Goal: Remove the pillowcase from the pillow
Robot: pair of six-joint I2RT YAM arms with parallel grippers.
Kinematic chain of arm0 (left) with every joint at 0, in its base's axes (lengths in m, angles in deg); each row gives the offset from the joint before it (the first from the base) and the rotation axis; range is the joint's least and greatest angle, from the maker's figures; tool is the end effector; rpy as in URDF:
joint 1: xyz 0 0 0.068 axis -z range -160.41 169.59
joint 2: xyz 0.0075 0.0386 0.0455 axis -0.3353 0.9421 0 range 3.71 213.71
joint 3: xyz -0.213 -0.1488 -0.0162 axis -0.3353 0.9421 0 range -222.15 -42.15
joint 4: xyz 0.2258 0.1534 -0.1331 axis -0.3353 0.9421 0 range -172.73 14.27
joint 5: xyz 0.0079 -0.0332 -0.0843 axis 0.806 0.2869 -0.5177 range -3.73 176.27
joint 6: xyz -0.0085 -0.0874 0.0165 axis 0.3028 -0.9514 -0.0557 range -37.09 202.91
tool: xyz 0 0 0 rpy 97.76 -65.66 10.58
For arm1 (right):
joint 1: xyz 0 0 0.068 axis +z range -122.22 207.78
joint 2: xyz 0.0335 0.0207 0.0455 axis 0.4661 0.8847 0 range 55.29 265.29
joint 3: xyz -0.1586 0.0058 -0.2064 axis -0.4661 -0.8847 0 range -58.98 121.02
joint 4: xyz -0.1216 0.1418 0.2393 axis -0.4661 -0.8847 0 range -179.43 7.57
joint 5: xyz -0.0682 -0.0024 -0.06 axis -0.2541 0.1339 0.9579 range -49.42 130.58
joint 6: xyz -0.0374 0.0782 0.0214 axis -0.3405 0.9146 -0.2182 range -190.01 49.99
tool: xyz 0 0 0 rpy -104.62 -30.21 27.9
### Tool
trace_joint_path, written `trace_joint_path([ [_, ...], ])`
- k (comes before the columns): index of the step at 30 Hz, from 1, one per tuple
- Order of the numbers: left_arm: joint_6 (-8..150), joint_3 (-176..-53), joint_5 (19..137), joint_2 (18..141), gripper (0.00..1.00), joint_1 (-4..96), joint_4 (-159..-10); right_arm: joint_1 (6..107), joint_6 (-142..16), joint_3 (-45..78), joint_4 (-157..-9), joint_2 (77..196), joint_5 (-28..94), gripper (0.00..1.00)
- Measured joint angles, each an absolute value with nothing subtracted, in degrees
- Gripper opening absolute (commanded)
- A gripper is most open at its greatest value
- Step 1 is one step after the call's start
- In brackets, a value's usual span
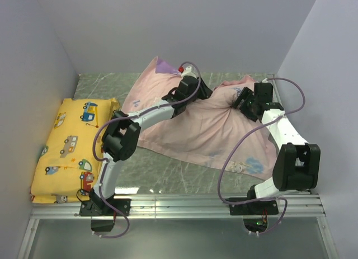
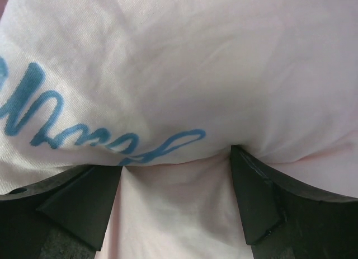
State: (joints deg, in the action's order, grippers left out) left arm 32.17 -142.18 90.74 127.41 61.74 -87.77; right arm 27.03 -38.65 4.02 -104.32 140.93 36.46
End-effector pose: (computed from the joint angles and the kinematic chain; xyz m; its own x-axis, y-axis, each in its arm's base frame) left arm 0.4446 -0.3941 0.2120 -0.6256 -0.4749 -0.6189 0.2052 0.6652 -0.7179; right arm 0.4006 0.0004 0.2002 -0.6187 0.5271 -0.5826 0.3324 0.8475 0.4138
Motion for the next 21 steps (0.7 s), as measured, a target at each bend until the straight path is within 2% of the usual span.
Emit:
trace_joint_path([
  [1,32.1,-142.2,90.3,127.3,0.51,61.7,-87.7,27.0,-38.9,4.0,-104.3,140.8,36.9,0.84],
  [9,34.0,-144.7,86.5,123.7,0.83,61.7,-80.3,27.0,-40.4,5.6,-105.8,137.8,40.7,0.84],
  [12,35.0,-145.0,85.2,120.3,0.9,61.8,-76.7,27.2,-41.1,6.9,-106.1,135.4,42.9,0.85],
  [13,35.3,-145.0,85.0,119.2,0.99,61.8,-75.9,27.4,-41.2,7.1,-106.1,134.3,43.7,0.85],
  [17,35.7,-143.2,84.9,112.0,0.99,60.9,-72.6,29.6,-41.6,8.2,-107.1,130.4,46.2,0.85],
  [21,35.7,-135.8,88.3,101.5,0.99,58.9,-71.8,37.5,-42.9,8.8,-107.9,127.2,50.2,0.86],
])
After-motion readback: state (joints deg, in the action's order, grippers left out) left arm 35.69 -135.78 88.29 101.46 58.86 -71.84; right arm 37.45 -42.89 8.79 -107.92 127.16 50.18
